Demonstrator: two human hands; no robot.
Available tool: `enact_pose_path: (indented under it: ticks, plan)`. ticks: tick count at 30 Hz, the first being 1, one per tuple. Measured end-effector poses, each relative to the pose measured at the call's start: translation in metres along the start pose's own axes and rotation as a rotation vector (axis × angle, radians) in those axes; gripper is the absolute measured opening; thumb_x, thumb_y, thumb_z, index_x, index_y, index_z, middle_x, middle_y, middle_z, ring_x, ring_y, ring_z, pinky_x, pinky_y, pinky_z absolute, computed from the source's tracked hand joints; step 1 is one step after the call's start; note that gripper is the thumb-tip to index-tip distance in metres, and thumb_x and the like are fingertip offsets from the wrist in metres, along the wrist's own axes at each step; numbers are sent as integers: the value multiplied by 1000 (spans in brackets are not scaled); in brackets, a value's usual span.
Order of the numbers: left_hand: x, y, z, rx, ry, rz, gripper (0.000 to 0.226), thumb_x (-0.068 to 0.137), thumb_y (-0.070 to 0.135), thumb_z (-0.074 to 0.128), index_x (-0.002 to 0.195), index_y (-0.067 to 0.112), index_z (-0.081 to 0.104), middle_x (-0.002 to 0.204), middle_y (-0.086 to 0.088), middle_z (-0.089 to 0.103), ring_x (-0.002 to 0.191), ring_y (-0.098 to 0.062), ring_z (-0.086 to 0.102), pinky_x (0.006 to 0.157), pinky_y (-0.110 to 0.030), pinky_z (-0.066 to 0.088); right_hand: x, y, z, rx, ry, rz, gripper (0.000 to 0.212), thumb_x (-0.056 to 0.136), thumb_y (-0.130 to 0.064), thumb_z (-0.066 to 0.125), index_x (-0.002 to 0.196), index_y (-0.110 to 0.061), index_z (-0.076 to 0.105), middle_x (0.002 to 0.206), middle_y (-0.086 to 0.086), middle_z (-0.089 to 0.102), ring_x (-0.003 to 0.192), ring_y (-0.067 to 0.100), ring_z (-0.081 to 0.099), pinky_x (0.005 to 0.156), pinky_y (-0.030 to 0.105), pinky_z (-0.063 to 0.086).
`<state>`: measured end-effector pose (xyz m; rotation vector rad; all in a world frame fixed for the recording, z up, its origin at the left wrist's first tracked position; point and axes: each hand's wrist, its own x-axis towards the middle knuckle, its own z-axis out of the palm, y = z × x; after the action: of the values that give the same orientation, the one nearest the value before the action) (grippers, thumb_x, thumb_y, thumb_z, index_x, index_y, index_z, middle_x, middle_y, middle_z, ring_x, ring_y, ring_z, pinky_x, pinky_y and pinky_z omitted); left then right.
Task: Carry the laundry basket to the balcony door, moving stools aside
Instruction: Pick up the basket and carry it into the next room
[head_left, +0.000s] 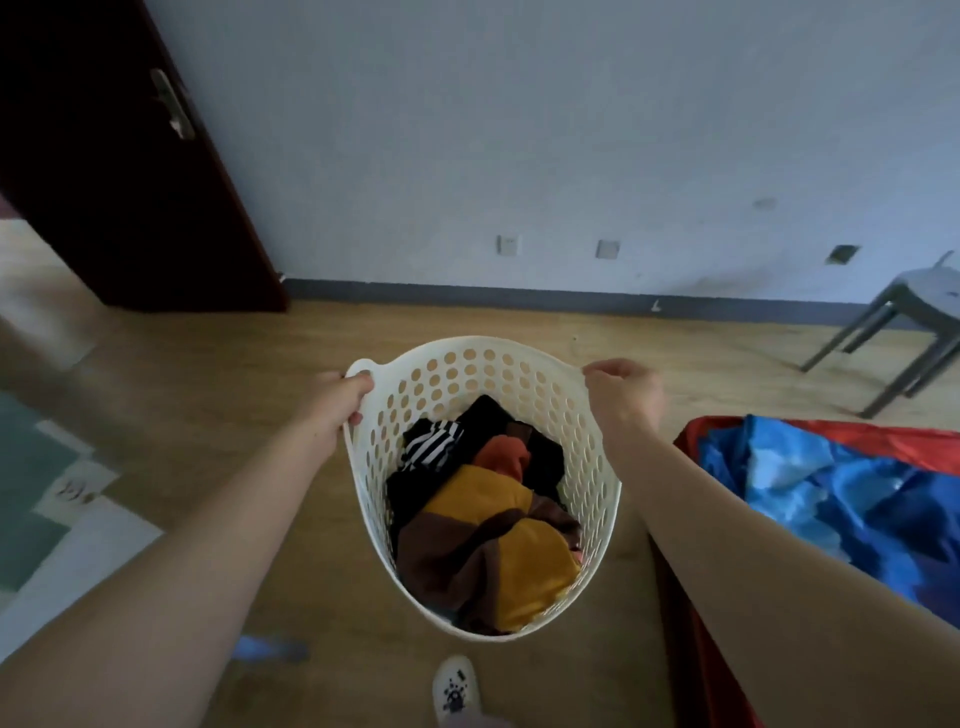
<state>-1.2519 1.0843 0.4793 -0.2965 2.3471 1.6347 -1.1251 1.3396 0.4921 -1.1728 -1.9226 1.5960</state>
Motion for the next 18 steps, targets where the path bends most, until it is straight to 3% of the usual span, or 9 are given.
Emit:
enact_pose_path:
  ticks: [3,8,12,15,18]
  plan:
    - [57,36,39,-2,-76,-35,24,86,15,61,66,13,49,62,-2,45,53,-16,41,51,-28,35,54,-13,6,13,64,58,27,78,-6,52,72,-27,69,66,-6,67,50,11,53,44,25,40]
    - [140,95,109,34,-167,-19,19,84,19,64,70,12,53,62,-1,46,55,-15,42,53,-27,38,138,-31,7,32,165,95,19,79,-12,56,73,-23,70,63,-6,65,51,10,52,45,23,38]
    - [195,145,183,22,-257,15,24,84,16,62,64,14,49,58,-2,39,50,-13,36,41,-20,34,209,-39,-6,39,251,138,18,76,-16,56,71,-24,71,56,-7,63,51,14,53,51,27,41]
    - [229,180,239,42,-290,68,25,81,10,63,58,12,52,56,-4,42,50,-15,38,36,-19,35,273,-47,-18,44,307,149,18,76,-16,56,67,-24,69,63,-5,67,63,17,62,61,29,52]
    - [266,210,300,39,-322,70,27,83,9,63,58,11,50,56,-4,42,47,-13,41,35,-14,37,346,-57,-32,60,345,155,18,76,-17,56,66,-24,69,65,-6,68,67,16,64,64,28,52]
